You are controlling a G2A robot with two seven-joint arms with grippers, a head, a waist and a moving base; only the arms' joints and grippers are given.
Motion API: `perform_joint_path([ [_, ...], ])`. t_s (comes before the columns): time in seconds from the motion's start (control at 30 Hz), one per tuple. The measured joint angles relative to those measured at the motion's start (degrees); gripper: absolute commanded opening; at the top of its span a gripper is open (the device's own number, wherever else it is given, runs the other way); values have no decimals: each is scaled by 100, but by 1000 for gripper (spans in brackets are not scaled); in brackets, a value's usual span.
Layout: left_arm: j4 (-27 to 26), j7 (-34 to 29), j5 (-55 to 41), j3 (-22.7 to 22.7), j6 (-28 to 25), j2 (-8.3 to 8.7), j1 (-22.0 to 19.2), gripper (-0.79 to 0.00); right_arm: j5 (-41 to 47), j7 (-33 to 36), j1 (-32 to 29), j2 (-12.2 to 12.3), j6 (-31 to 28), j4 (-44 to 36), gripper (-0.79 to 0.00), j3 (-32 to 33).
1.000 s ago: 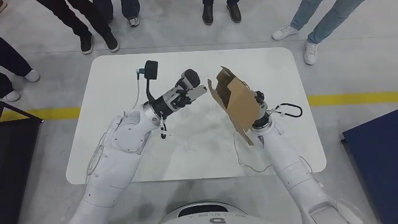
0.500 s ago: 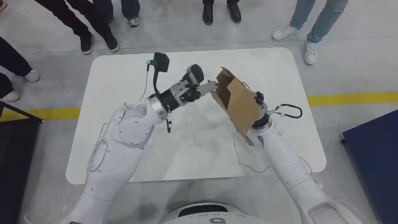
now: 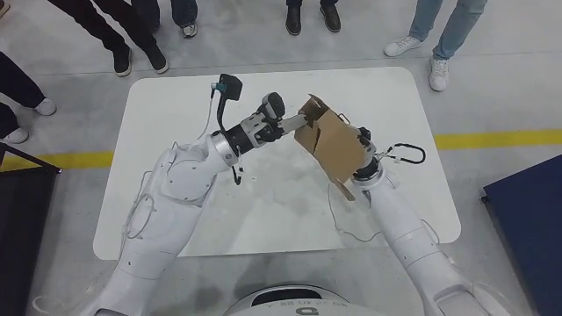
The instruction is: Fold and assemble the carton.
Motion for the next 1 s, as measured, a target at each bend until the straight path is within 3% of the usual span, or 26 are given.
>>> perform_joint_path([
  [0.67,288,-322,180,327,92,24,-324,-80,-216,-46,85,-51,4,17,-785,-21],
  [0.9,275,-94,108,314,-91,32,-361,0,-221,-66,118,-74,-8,52,-785,-25],
  [1.0,224,85,-4,194,-252,52,-287,0,-194,-61,127,-81,-14,75,-785,-2],
])
